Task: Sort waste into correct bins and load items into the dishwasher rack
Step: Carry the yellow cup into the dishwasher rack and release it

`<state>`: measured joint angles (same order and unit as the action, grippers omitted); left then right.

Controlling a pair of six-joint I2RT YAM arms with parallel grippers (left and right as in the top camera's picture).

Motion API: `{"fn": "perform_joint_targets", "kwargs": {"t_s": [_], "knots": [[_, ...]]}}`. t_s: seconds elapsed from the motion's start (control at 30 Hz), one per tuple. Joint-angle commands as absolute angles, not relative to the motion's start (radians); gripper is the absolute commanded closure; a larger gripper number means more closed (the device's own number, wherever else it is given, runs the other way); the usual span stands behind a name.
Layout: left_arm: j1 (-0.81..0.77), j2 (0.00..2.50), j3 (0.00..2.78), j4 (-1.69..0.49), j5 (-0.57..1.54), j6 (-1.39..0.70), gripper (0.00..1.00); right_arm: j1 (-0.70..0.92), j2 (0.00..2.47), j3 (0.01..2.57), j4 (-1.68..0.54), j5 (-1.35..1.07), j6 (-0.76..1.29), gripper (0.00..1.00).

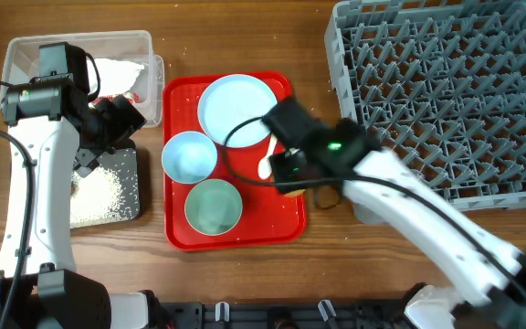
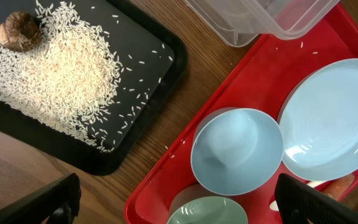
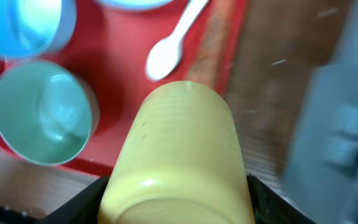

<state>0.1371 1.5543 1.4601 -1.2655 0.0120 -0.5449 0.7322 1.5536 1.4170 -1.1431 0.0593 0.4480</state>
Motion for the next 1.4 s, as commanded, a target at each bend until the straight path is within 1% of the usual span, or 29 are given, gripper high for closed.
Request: {"fn": "perform_joint_targets", "kwargs": {"t_s": [0.0,0.13,0.23,0.33,0.43,0.6,0.87,0.9,0.97,1.0,1.03,1.17,1.27,1.37], "knots": [[0.141,1.551,1.472,-1.266,0.006,-0.555,0.0,0.616,1.43,1.448,-1.194,0.22,0.445,0.51],[0.141,1.551,1.472,-1.264,-0.009,-0.555,0.0,0.402,1.36,1.448,-1.254,0.24,0.417,0.51],[0.141,1.551,1.472,-1.257,-0.013,-0.555,0.0,0.244,1.363,1.444,-1.283,0.231,0.392,0.51],[0.141,1.551,1.472,-1.251,-0.013,-0.555,0.0,0.154,1.382,1.417,-1.286,0.203,0.368,0.51],[0.141,1.551,1.472,-1.251,-0.013,-0.555,0.0,0.123,1.406,1.382,-1.28,0.167,0.363,0.51],[0.141,1.551,1.472,-1.251,-0.013,-0.555,0.0,0.123,1.439,1.314,-1.238,0.043,0.314,0.51],[0.141,1.551,1.472,-1.251,-0.013,-0.555,0.0,0.123,1.451,1.205,-1.208,0.043,0.314,0.5],[0.141,1.551,1.472,-1.251,-0.013,-0.555,0.0,0.123,1.451,1.191,-1.199,0.043,0.315,0.44],[0.141,1.551,1.472,-1.251,-0.013,-0.555,0.0,0.123,1.451,1.189,-1.194,0.043,0.315,0.12],[0.141,1.551,1.472,-1.251,-0.013,-0.555,0.0,0.123,1.45,1.191,-1.186,0.043,0.315,0.03],[0.141,1.551,1.472,-1.251,-0.013,-0.555,0.0,0.123,1.45,1.199,-1.182,0.043,0.315,0.0],[0.141,1.551,1.472,-1.255,-0.013,-0.555,0.0,0.123,1.447,1.299,-1.207,0.043,0.313,0.0],[0.141,1.551,1.472,-1.259,-0.013,-0.554,0.0,0.123,1.447,1.421,-1.25,0.033,0.282,0.01],[0.141,1.551,1.472,-1.261,-0.013,-0.554,0.0,0.125,1.447,1.531,-1.279,-0.036,0.235,0.03]]}}
